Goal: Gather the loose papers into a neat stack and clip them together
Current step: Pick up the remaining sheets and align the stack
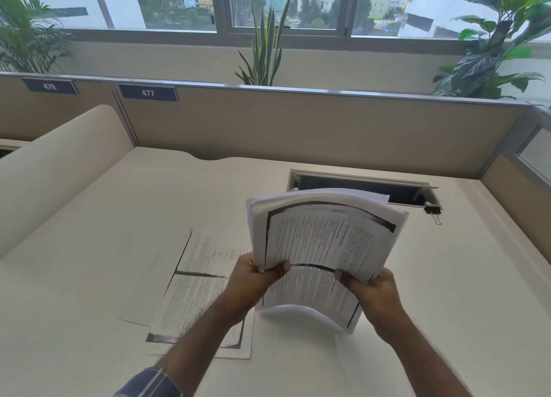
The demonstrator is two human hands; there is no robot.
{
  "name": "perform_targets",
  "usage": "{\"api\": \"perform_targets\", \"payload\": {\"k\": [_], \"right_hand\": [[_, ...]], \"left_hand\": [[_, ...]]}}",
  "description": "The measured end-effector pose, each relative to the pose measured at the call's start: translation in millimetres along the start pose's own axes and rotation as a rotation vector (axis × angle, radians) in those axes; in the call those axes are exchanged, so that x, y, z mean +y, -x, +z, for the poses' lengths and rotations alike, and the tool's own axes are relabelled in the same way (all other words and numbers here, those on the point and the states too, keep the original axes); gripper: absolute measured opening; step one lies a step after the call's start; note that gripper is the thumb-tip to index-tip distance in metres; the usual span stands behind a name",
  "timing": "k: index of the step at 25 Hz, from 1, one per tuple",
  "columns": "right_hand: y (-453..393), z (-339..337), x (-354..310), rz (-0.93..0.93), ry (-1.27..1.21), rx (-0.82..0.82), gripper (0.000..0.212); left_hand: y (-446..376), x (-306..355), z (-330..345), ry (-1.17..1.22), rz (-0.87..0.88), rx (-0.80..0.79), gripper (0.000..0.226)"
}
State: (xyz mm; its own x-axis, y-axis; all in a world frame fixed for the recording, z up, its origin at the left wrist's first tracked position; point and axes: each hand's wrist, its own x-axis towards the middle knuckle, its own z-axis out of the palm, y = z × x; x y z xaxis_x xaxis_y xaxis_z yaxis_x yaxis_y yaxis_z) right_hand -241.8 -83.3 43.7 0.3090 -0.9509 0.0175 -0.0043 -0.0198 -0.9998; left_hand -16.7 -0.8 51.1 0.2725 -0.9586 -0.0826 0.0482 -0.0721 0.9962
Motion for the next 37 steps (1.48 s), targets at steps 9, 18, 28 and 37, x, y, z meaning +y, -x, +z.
{"api": "perform_targets", "payload": {"k": [9,18,28,37], "right_hand": [[14.5,1.5,40.4,0.187,0.140,-0.045,0.020],[19.8,6.7,49.5,0.231,0.073,-0.065,0.026],[-0.9,13.0,33.4,0.321,-0.188,0.022,0.029],[-1.1,24.3,30.2,0.346,-0.182,-0.028,0.029]], "left_hand": [[6.5,-35.5,5.7,-0.140,-0.057,-0.015,0.020],[2.5,-46.3,-20.9,-0.270,-0.214,-0.127,0.038],[-18.3,-61.0,-138.0,-1.030,-0.347,0.499,0.062],[-35.1,-62.3,-184.7,-1.134,-0.669,0.416,0.101]]}}
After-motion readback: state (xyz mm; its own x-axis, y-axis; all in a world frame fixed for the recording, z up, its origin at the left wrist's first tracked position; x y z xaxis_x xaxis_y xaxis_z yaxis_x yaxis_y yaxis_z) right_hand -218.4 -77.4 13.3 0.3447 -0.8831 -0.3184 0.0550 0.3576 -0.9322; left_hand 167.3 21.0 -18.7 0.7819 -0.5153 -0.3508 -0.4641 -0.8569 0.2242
